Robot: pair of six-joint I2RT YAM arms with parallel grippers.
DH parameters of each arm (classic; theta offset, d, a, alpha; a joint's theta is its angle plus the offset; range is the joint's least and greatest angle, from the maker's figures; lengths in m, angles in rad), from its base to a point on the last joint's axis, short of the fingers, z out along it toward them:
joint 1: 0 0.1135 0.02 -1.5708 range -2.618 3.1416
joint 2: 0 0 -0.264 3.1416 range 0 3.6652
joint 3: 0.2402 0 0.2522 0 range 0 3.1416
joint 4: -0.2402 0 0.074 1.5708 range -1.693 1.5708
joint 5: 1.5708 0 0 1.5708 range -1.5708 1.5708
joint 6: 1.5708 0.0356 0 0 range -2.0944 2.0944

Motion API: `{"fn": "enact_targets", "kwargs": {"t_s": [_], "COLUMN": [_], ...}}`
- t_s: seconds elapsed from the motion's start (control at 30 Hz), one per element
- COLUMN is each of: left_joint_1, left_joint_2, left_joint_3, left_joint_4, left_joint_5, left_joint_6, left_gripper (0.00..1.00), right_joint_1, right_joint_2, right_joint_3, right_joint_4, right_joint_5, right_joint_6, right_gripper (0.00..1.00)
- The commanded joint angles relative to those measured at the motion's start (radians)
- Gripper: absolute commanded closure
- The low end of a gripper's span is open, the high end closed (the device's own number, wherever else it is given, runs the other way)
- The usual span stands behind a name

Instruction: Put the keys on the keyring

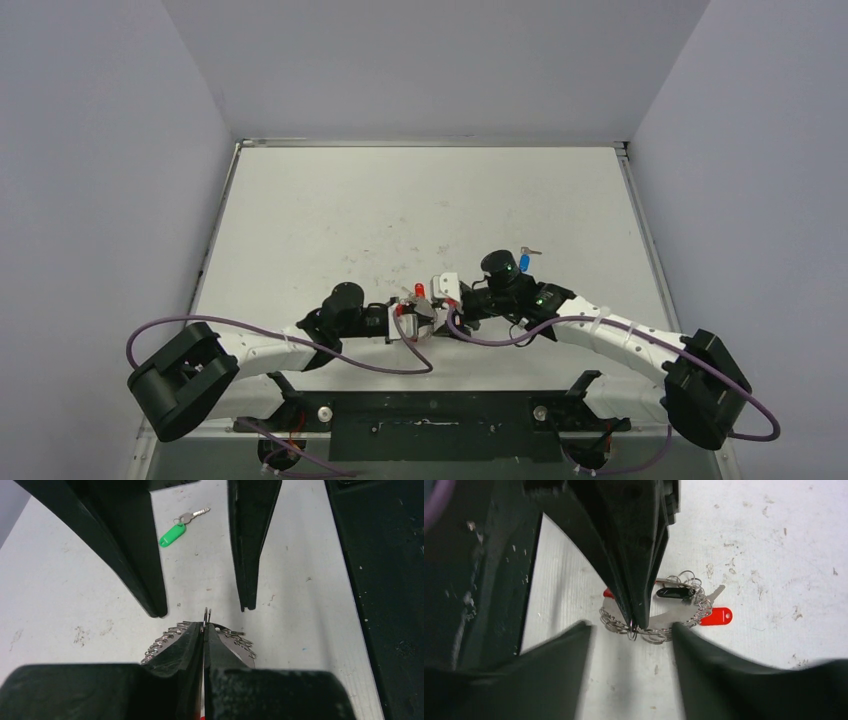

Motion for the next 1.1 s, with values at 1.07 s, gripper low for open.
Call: {"fn": "enact_targets", "kwargs": {"t_s": [1.07], "left_joint_1": [0.054], "left_joint_2": [-0.118], "left_joint_3": [0.052], "left_joint_4": [-0.272], "left_joint_5": [-0.309], "left_joint_6": [-0.656], "left_gripper": [1.00], "right_joint_1": [-0.258], "right_joint_2": [-0.016], "right_joint_3": [0.180], "right_joint_4": [-0.319], "right_joint_5": [0.956], "right_joint_6": [0.896], "right_gripper": [0.01]}}
